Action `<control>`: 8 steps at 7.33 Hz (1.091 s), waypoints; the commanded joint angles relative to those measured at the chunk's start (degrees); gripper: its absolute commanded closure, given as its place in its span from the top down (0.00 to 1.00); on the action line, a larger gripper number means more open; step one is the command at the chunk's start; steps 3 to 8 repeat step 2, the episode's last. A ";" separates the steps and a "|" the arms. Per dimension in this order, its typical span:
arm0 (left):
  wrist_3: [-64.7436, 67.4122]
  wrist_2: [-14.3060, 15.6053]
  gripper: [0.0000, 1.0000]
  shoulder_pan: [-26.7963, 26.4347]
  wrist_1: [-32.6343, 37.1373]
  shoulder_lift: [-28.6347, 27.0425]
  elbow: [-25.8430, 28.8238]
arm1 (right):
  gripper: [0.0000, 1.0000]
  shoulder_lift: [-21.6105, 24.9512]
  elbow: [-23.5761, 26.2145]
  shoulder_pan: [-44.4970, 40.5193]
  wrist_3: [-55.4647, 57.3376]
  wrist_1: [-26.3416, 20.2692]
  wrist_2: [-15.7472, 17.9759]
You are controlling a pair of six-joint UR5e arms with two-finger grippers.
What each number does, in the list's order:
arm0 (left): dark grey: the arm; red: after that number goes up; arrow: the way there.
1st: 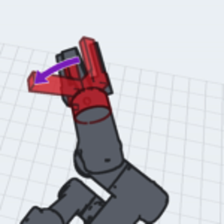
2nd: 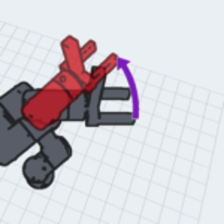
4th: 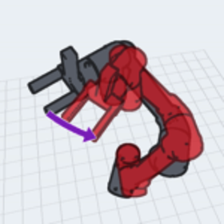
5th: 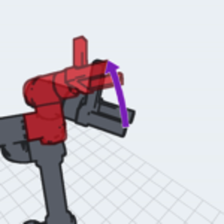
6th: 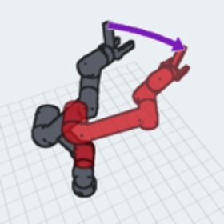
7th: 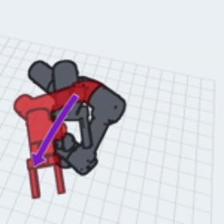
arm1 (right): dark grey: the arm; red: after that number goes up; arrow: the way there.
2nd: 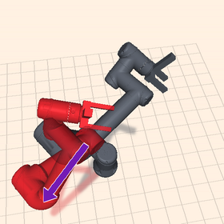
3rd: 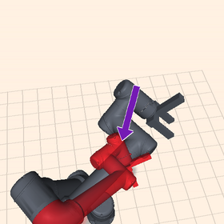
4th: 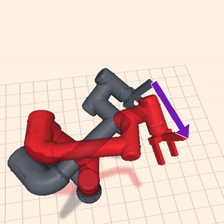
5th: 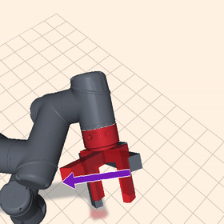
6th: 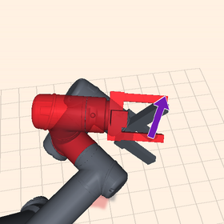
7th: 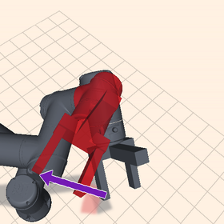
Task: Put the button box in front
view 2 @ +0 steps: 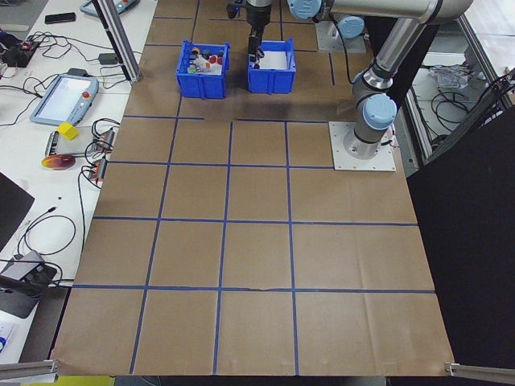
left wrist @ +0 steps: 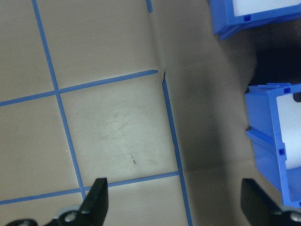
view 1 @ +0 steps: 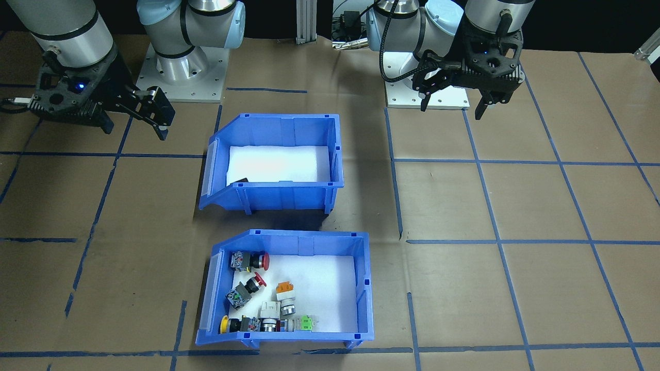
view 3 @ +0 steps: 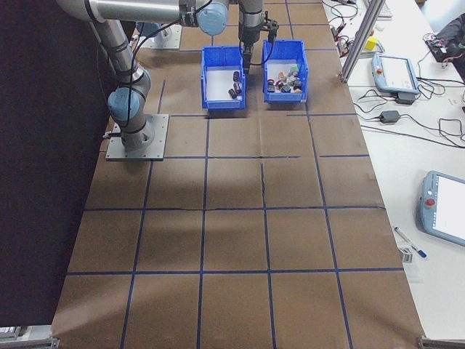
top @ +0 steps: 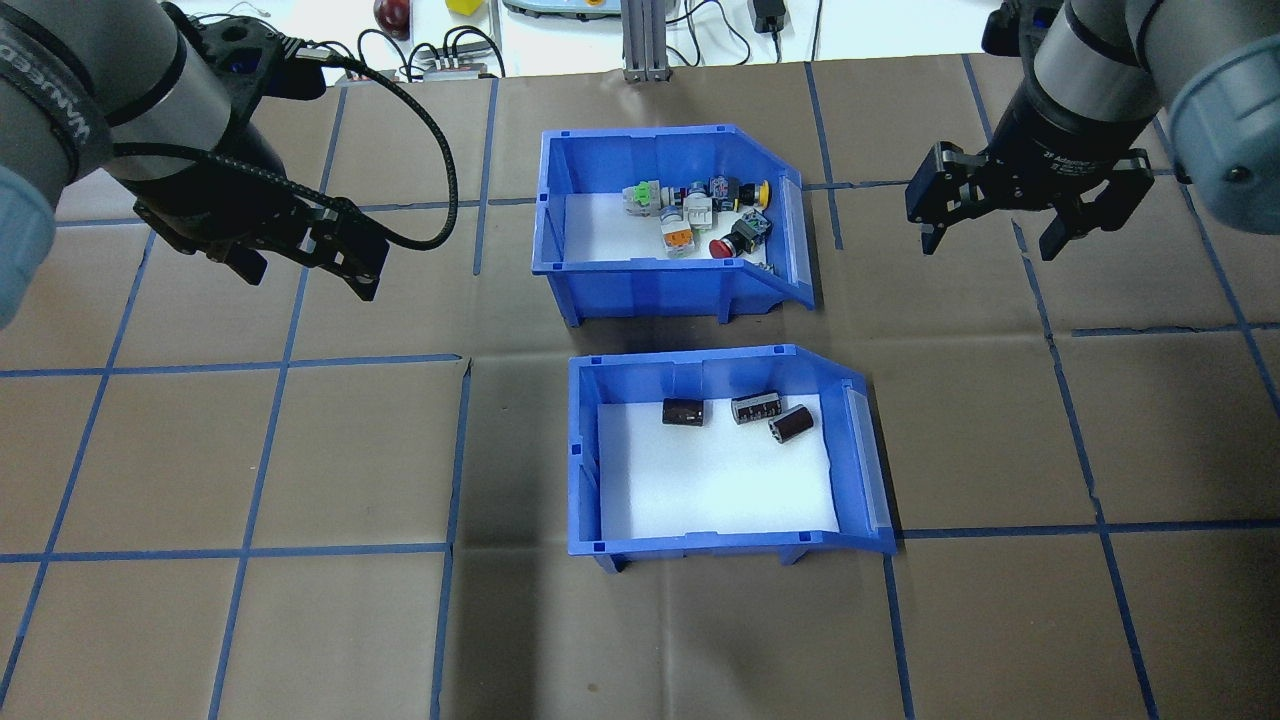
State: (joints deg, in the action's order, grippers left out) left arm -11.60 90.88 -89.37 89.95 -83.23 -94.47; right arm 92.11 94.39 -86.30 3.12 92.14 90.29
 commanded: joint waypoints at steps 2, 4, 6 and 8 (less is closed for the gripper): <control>0.00 -0.09 0.99 -0.01 -0.04 0.00 -0.54 | 1.00 -0.01 0.00 0.00 0.04 -0.03 0.07; 0.00 -0.09 0.99 -0.01 -0.04 0.00 -0.54 | 1.00 -0.01 0.00 0.00 0.04 -0.03 0.07; 0.00 -0.09 0.99 -0.01 -0.04 0.00 -0.54 | 1.00 -0.01 0.00 0.00 0.04 -0.03 0.07; 0.00 -0.09 0.99 -0.01 -0.04 0.00 -0.54 | 1.00 -0.01 0.00 0.00 0.04 -0.03 0.07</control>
